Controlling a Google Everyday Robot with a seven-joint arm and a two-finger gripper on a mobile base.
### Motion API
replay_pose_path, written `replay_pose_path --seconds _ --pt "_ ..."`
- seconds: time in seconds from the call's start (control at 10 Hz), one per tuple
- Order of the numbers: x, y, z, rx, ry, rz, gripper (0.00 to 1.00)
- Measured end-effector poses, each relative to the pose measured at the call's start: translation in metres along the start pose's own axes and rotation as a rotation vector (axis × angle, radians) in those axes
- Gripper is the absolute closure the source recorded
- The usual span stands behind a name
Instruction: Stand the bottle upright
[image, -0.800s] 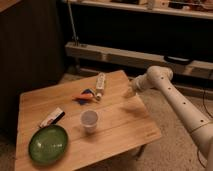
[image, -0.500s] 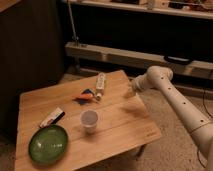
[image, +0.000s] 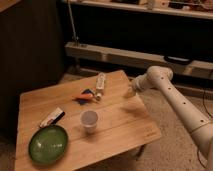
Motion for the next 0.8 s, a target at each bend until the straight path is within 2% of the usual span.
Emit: replay_pose_path --seconds 0.8 --pt "0.0008 0.0017 -0.0004 -0.008 -0.003 -0.007 0.38"
